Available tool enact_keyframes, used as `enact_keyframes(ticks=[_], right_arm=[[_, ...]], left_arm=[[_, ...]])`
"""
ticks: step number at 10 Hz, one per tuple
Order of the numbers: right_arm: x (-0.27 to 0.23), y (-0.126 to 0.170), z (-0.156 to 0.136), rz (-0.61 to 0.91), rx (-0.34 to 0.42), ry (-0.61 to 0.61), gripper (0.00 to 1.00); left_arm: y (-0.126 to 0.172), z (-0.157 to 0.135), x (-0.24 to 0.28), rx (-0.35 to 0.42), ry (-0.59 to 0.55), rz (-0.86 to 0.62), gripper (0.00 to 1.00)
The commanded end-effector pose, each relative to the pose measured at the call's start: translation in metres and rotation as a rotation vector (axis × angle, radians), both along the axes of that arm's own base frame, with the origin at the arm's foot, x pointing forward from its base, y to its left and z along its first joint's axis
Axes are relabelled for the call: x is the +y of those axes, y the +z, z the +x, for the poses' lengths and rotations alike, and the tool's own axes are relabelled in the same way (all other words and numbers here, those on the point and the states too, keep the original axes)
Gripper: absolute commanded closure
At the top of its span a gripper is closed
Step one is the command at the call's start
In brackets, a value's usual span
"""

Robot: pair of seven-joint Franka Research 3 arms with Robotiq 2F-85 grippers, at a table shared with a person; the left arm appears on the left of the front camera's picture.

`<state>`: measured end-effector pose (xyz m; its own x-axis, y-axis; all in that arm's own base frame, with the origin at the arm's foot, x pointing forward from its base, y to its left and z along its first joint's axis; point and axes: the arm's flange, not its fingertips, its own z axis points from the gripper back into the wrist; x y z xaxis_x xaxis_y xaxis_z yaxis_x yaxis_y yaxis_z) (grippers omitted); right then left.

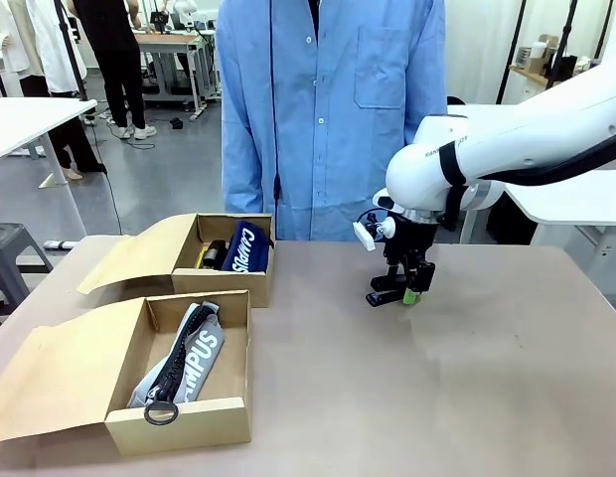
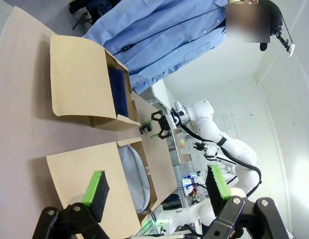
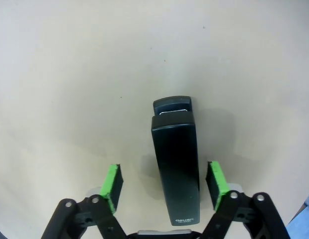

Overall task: Place items inside the box.
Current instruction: Pick up a Pencil pouch or Stapler and place it inside the Mailer Box closest to the robot.

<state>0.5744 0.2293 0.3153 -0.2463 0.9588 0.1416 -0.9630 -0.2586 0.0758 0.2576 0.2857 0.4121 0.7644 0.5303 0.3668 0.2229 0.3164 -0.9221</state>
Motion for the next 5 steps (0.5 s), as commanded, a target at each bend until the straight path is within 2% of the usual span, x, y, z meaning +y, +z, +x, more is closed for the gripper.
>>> enact_keyframes(ticks=[1,2,3,5], right_arm=[[0.0049,0.0055,0.0053,-0.02,0.017,-0.012,1.0],[0.0048,0.0052,0.0058,-0.022,0.021,-0.013,0.62],[0.0053,0.0054,0.0059,-0.02,0.024,-0.013,1.0],[0.0059,0.0055,0.0066,-0.039,0.028,-0.02,1.0]], left_arm=[[0.0019,0.0,-0.0013,-0.032,0.002,-0.005,0.0],[0.0019,0.0,-0.0013,-0.032,0.002,-0.005,0.0],[0.0019,0.0,-0.0013,-0.032,0.002,-0.005,0.0],[0.0019,0.0,-0.0013,-0.032,0.002,-0.005,0.0]])
